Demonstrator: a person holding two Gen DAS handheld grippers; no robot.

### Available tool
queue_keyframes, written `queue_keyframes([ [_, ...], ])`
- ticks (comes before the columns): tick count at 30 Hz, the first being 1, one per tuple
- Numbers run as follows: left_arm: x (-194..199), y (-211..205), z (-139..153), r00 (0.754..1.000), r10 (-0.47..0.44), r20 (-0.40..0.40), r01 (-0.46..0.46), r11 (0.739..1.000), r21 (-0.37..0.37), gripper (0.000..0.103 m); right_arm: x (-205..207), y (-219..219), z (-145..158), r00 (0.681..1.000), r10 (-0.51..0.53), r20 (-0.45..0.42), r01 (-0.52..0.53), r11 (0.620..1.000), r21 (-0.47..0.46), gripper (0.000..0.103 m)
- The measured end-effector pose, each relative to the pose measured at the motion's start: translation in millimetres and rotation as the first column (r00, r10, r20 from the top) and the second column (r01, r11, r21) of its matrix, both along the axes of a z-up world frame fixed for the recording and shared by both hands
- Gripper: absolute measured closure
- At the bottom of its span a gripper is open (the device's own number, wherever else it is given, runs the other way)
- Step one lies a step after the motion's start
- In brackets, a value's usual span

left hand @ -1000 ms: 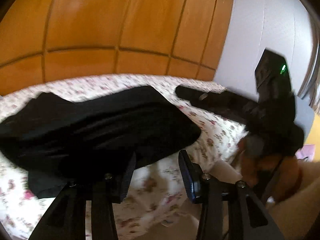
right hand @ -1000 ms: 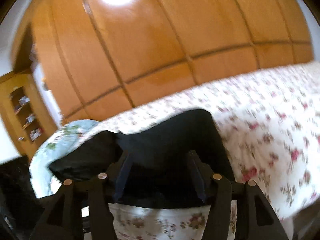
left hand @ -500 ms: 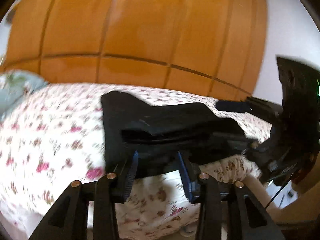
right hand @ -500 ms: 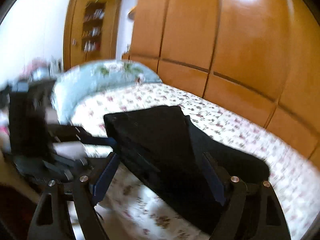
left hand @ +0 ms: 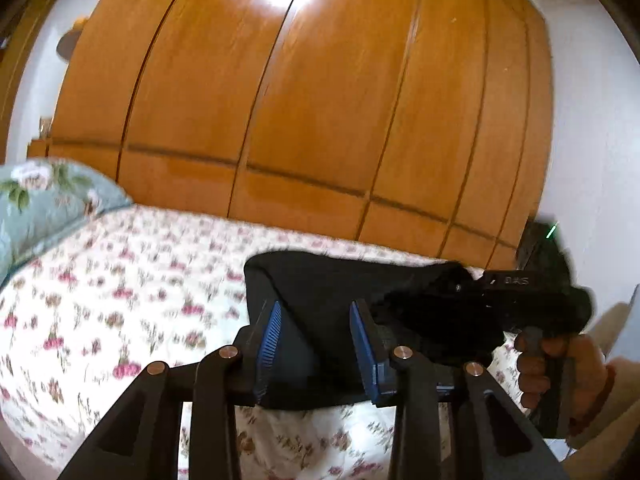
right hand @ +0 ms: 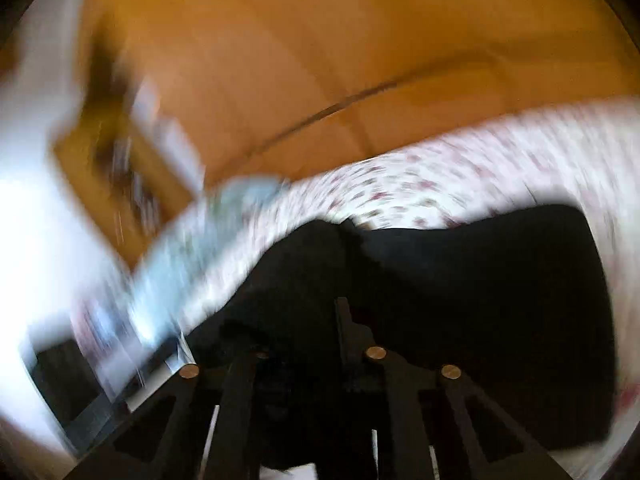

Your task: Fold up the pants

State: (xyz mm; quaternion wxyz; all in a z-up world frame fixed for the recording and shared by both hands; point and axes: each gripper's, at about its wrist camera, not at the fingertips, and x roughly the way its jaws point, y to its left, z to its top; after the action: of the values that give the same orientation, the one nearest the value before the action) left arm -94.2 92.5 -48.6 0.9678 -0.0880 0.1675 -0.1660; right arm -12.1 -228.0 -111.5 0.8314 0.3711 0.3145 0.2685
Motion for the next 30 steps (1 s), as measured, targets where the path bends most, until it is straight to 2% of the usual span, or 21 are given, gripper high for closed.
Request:
queue_keyframes([
  [2, -0.1, -1.4, 6.0, 1.000, -0.011, 0.027, 0.011, 1.000, -0.010, 0.062, -3.6, -33.1, -40.5, 0.986, -0.090, -0.139, 0.115, 0.976, 0.185, 0.091],
  [3, 2.1, -4.2, 6.3, 1.000, -0.016, 0.026, 0.016, 1.000, 0.002, 0.062, -8.4, -52.8, -69.8, 0.963, -0.134, -0.236, 0.201, 0.936, 0.291, 0.091],
  [5, 11.0, -11.5, 2.6, 1.000, -0.023, 0.002, 0.022, 0.999, 0.041, 0.062, -17.6, -70.1, -104.8, 0.942, -0.137, -0.305, 0.270, 0.850, 0.452, 0.095],
  [6, 20.4, -16.9, -2.4, 0.999, -0.031, -0.036, 0.033, 0.997, 0.069, 0.062, -20.6, -72.2, -108.8, 0.944, -0.132, -0.301, 0.271, 0.832, 0.484, 0.095],
  [7, 29.4, -21.8, -7.0, 0.996, -0.045, -0.072, 0.051, 0.995, 0.085, 0.062, -23.6, -72.3, -105.7, 0.948, -0.134, -0.289, 0.264, 0.839, 0.477, 0.094],
  [9, 49.1, -32.6, -19.6, 0.987, -0.065, -0.148, 0.084, 0.989, 0.125, 0.062, -25.9, -67.1, -85.7, 0.955, -0.152, -0.256, 0.237, 0.908, 0.344, 0.086],
  [11, 68.6, -42.1, -32.6, 0.976, -0.078, -0.205, 0.109, 0.983, 0.145, 0.062, -29.4, -61.5, -70.1, 0.969, -0.144, -0.199, 0.195, 0.944, 0.266, 0.066],
  [12, 73.6, -45.8, -36.9, 0.970, -0.080, -0.229, 0.116, 0.982, 0.151, 0.062, -32.8, -59.1, -62.9, 0.977, -0.139, -0.165, 0.176, 0.954, 0.242, 0.045],
  [13, 78.5, -48.0, -40.8, 0.968, -0.075, -0.239, 0.115, 0.981, 0.156, 0.062, -37.4, -56.9, -56.1, 0.979, -0.149, -0.138, 0.176, 0.962, 0.209, 0.030],
  [14, 80.0, -50.6, -43.7, 0.968, -0.065, -0.243, 0.107, 0.981, 0.163, 0.062, -41.7, -56.4, -51.9, 0.980, -0.163, -0.117, 0.182, 0.966, 0.181, 0.026],
  [16, 84.7, -51.6, -48.8, 0.965, -0.046, -0.257, 0.092, 0.981, 0.171, 0.062, -45.2, -60.3, -54.1, 0.978, -0.175, -0.117, 0.195, 0.962, 0.191, 0.026],
  [19, 85.2, -49.2, -48.2, 0.964, -0.049, -0.261, 0.093, 0.983, 0.160, 0.062, -48.3, -72.2, -69.2, 0.980, -0.137, -0.148, 0.180, 0.921, 0.345, 0.026],
  [24, 85.5, -51.6, -46.8, 0.962, -0.047, -0.267, 0.094, 0.982, 0.165, 0.062, -42.9, -73.6, -77.2, 0.987, -0.072, -0.141, 0.123, 0.911, 0.393, 0.022],
  [27, 85.8, -52.2, -45.0, 0.960, -0.046, -0.277, 0.095, 0.982, 0.165, 0.062, -38.9, -68.6, -74.6, 0.987, -0.058, -0.146, 0.109, 0.925, 0.364, 0.020],
  [29, 87.0, -53.9, -44.9, 0.959, -0.049, -0.279, 0.099, 0.981, 0.169, 0.056, -45.8, -59.1, -68.7, 0.987, -0.047, -0.151, 0.088, 0.956, 0.280, 0.019],
  [30, 87.0, -55.9, -44.5, 0.958, -0.052, -0.282, 0.105, 0.979, 0.175, 0.054, -44.4, -52.9, -67.4, 0.988, -0.050, -0.148, 0.082, 0.972, 0.220, 0.027],
])
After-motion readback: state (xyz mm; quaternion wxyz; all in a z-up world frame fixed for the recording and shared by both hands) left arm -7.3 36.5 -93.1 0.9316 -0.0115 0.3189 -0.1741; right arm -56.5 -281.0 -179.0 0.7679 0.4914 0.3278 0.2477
